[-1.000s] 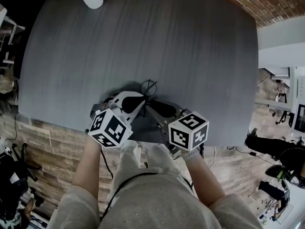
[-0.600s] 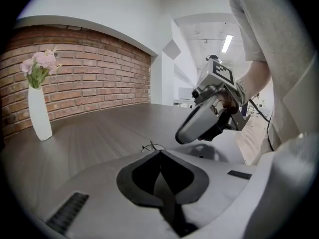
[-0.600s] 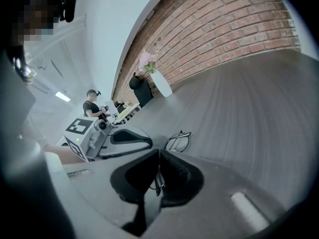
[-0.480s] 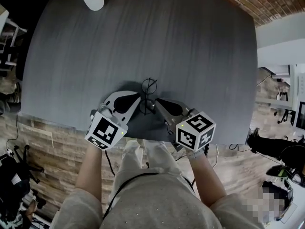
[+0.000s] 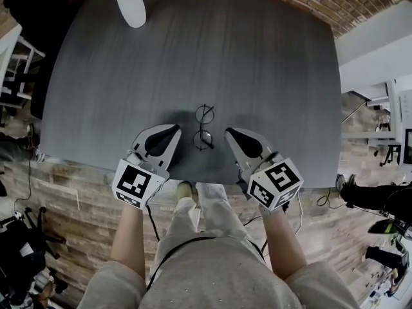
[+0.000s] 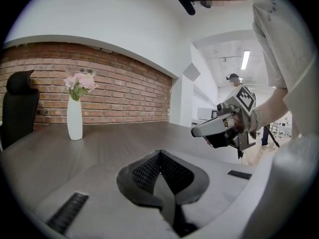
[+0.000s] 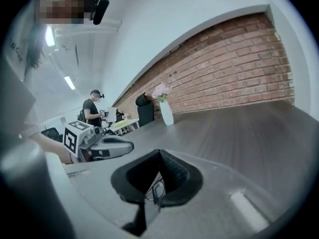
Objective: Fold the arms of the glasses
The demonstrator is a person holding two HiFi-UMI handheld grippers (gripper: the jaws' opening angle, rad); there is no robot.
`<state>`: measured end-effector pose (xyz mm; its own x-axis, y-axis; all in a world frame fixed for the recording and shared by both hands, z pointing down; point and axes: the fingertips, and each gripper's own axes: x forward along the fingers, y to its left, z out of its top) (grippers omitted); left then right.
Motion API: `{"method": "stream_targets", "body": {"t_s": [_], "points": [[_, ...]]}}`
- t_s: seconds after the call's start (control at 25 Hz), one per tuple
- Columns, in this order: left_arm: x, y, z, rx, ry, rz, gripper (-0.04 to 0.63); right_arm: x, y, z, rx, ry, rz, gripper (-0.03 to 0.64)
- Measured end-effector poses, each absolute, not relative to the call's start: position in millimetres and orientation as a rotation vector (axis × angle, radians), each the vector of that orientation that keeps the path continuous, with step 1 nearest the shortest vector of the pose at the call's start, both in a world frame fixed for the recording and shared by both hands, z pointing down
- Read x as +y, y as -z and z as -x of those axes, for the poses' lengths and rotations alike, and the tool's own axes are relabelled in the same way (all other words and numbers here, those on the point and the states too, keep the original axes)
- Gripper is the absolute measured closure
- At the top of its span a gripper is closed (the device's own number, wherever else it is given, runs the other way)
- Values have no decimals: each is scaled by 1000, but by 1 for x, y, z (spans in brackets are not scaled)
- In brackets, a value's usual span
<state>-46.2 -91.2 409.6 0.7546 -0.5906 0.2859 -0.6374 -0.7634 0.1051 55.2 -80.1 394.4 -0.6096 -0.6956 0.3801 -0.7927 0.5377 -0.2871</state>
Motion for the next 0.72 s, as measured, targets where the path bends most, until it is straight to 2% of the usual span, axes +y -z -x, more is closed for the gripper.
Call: {"method": "stream_targets", "body": {"t_s": [0.72], "points": [[-31, -319, 79, -1127, -173, -2826, 597, -4, -291, -58, -2618, -265, -1496, 615]]}}
